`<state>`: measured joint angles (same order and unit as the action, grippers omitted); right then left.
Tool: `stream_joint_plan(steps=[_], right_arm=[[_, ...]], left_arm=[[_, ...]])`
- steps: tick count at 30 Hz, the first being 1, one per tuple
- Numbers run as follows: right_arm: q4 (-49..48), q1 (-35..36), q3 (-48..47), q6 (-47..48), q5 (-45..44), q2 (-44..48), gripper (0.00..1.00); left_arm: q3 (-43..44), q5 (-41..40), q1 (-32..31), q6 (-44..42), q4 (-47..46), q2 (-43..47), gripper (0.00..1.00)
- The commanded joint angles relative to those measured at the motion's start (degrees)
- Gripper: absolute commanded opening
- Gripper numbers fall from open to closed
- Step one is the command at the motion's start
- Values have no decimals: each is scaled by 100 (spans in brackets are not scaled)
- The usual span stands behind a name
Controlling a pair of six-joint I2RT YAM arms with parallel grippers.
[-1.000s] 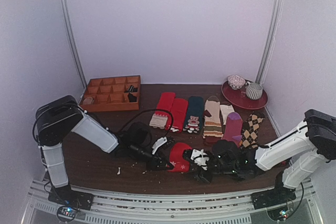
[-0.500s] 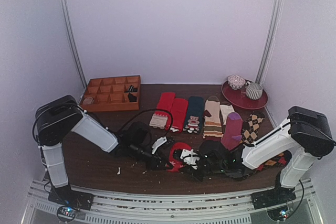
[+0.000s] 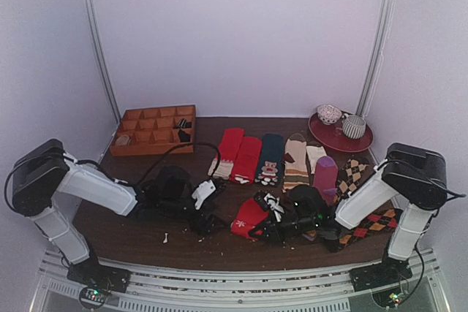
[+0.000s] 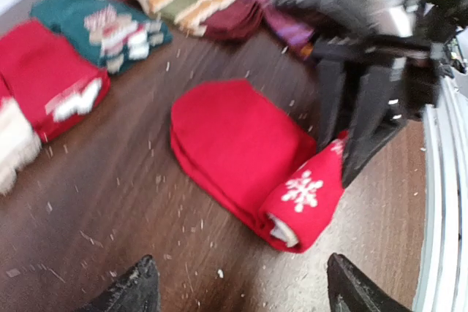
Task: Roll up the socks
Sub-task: Roll a pair of socks at the center of the board.
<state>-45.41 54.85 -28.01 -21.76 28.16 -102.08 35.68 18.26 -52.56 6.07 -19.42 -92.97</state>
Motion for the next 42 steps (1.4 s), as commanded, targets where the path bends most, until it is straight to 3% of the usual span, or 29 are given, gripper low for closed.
stream_joint_plan(steps=[1, 6, 13, 16, 20, 25, 31, 34, 42], right_arm=[[144, -217, 697, -1517, 1062, -799, 8], [-49, -359, 698, -2000, 1340, -1128, 8], [337, -463, 505, -1929, 1554, -1276, 8], [386, -490, 482, -1883, 1581, -1312, 8], [462, -513, 472, -1835, 1576, -1297, 8], [473, -525, 471, -1808, 1586, -1314, 8], [566, -537, 405, -1738, 1602, -1331, 8], [620, -541, 385, -1694, 1596, -1325, 8], [1658, -554, 111, -780, 1147, -490, 28]], left_arm=[[-305, 258, -132, -1085, -1379, 236, 78], [67, 1176, -169, -1716, -1456, -424, 75], [738, 1991, -170, -1902, -1027, -1246, 71], [844, 2125, -167, -1846, -1075, -1435, 67], [970, 2148, -167, -1839, -918, -1621, 53], [1017, 2231, -167, -1727, -852, -1815, 52], [1017, 2303, -168, -1651, -829, -1912, 33], [1043, 2304, -167, -1634, -766, -1959, 2], [1057, 2007, -172, -852, -92, -2001, 0]])
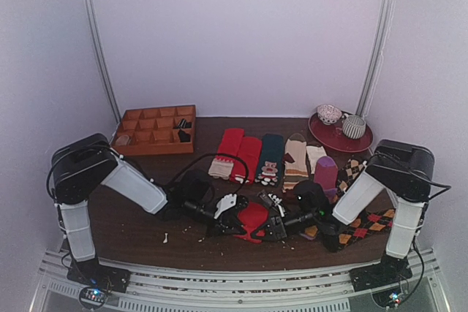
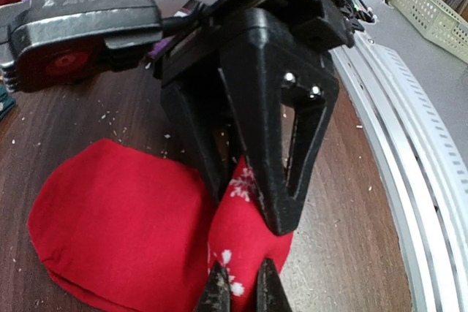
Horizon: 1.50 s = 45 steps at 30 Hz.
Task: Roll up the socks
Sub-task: Roll a pair of socks at the center of the board.
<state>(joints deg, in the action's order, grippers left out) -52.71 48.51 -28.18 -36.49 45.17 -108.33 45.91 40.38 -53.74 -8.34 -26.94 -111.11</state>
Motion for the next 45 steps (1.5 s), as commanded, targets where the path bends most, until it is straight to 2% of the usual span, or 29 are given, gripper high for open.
stream_joint_plan(steps=[1, 7, 13, 15, 21, 27, 33, 36, 39, 45], right_arm=[[2569, 80, 127, 900, -754, 403, 30], [3346, 399, 245, 2181, -2718, 2190, 44], [3052, 1752, 312, 3483, -4723, 2811, 53], [2815, 2118, 319, 3969, -5148, 2828, 55], [2755, 2703, 124, 4855, -5561, 2434, 59], [2992, 2806, -232, 5053, -5507, 1902, 61], [2829, 2909, -357, 5130, -5874, 1692, 62], [2928, 2910, -464, 5153, -5875, 1537, 59], [3160, 2909, -624, 5064, -5866, 1237, 52], [3345, 2777, -693, 4613, -5607, 841, 20]], left_arm=[[32, -276, -50, 739, 863, -203, 0], [-113, -7, 22, 1634, 1861, -330, 0], [-161, 271, 82, 1906, 2371, -420, 0], [-109, 229, 83, 1963, 2491, -477, 0], [52, 226, 83, 1959, 2561, -618, 0], [172, 189, 83, 1861, 2686, -692, 0], [208, 171, 83, 1788, 2745, -701, 0], [216, 181, 82, 1768, 2742, -710, 0], [216, 201, 83, 1740, 2738, -713, 0], [225, 217, 82, 1639, 2742, -699, 0]])
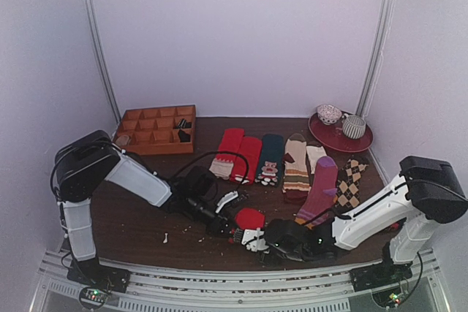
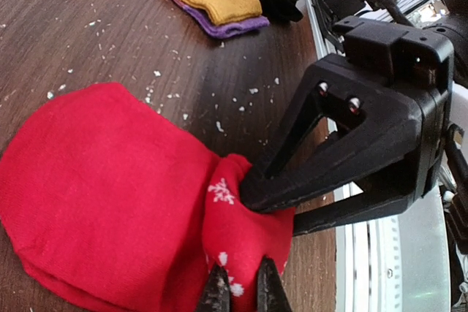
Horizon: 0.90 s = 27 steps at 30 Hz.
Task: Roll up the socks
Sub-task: Roll a pair of socks at the center of the board.
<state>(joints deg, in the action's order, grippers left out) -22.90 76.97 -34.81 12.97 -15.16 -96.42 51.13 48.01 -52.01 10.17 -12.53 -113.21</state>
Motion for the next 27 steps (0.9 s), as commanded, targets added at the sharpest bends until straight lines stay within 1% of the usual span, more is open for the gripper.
stream_joint_plan(steps=[1, 2, 3, 5, 6, 7, 8, 9, 12, 15, 18, 21, 22, 24, 27], right_arm=[[422, -130, -21, -465, 525, -373, 17], [449, -182, 14, -590, 627, -368, 15], [438, -241, 83, -709, 770, -330, 14], [397, -355, 246, -965, 1137, -193, 13], [337, -466, 340, -1114, 1451, -99, 13], [289, -628, 432, -1279, 1895, -28, 13], [206, -809, 509, -1475, 2311, 6, 12], [138, -979, 582, -1661, 2684, 1, 12], [65, -1398, 674, -2169, 3675, -255, 12], [146, -1781, 586, -2651, 4578, -766, 12], [563, -2051, 363, -2883, 5091, -1245, 12], [682, -2321, 281, -3103, 5518, -1472, 12], [702, -2411, 277, -3156, 5650, -1516, 12], [790, -2558, 251, -3194, 5854, -1584, 12], [1043, -2687, 166, -3114, 5871, -1656, 12]], left_arm=[[-308, -601, -90, -209, 1273, -445, 2], [-332, -717, -92, -229, 1230, -384, 12], [-376, -828, -93, -241, 1157, -279, 26], [-498, -1044, -90, -283, 941, 17, 42], [-566, -1175, -90, -316, 826, 194, 53], [-656, -1363, -91, -355, 718, 440, 66], [-729, -1660, -101, -404, 588, 660, 93], [-821, -1832, -116, -495, 441, 884, 98], [-1113, -2022, -155, -806, -92, 1560, 98], [-1349, -2085, -224, -1146, -617, 2063, 98], [-1569, -2068, -301, -1647, -1175, 2289, 98], [-1596, -2103, -323, -1962, -1492, 2213, 98], [-1565, -2058, -325, -2022, -1529, 2138, 97], [-1442, -1964, -325, -2122, -1539, 1847, 91], [-1211, -1839, -327, -2156, -1382, 1377, 82]])
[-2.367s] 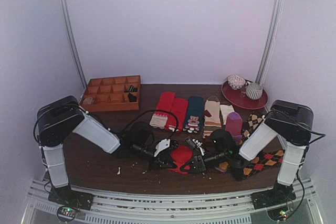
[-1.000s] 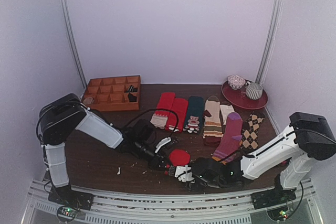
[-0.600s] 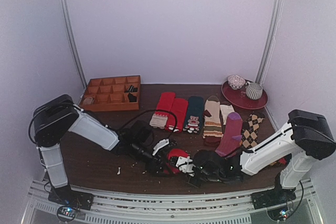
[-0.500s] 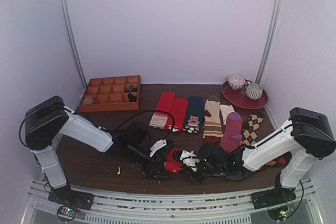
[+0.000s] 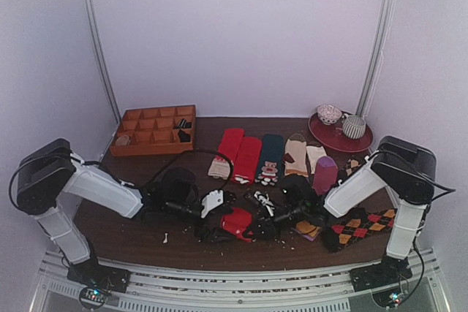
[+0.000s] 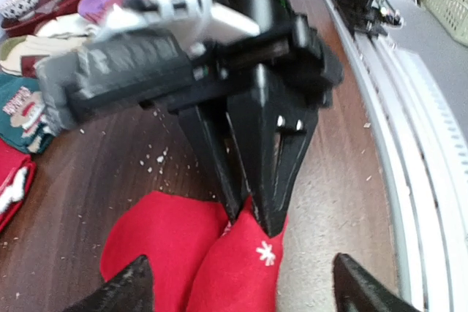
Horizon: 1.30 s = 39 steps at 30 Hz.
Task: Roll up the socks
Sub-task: Roll a pair of socks at the center of the board.
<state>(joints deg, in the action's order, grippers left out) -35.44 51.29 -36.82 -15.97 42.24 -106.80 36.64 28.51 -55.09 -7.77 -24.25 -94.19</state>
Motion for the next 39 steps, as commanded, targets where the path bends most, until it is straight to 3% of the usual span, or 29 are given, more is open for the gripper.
stream_joint_plan(steps=[1, 5, 8, 11, 14, 17, 23, 37, 39], right_arm=[[2312, -150, 359, -216, 194, -644, 12], [2333, -215, 327, -216, 233, -725, 12], [2411, -257, 288, -186, 174, -770, 12], [2487, -267, 244, -170, 89, -792, 12], [2530, -264, 221, -179, 36, -787, 12], [2694, -264, 171, -164, -70, -761, 12], [2956, -262, 30, -103, -206, -798, 12], [3018, -260, -97, -117, -293, -865, 12], [3008, -265, -103, -135, -314, -864, 12]], left_arm=[[268, 161, -19, -334, -194, -642, 79], [119, 251, -19, -157, -424, -754, 71], [76, 220, -20, -82, -436, -741, 58], [43, 193, -19, -8, -466, -695, 59], [-3, 125, -19, 21, -532, -580, 70], [-4, 66, -19, 5, -526, -472, 70], [4, 185, -19, 46, -486, -411, 56], [-77, 217, -46, 269, -553, -814, 48], [-33, 232, -46, 267, -504, -894, 34]])
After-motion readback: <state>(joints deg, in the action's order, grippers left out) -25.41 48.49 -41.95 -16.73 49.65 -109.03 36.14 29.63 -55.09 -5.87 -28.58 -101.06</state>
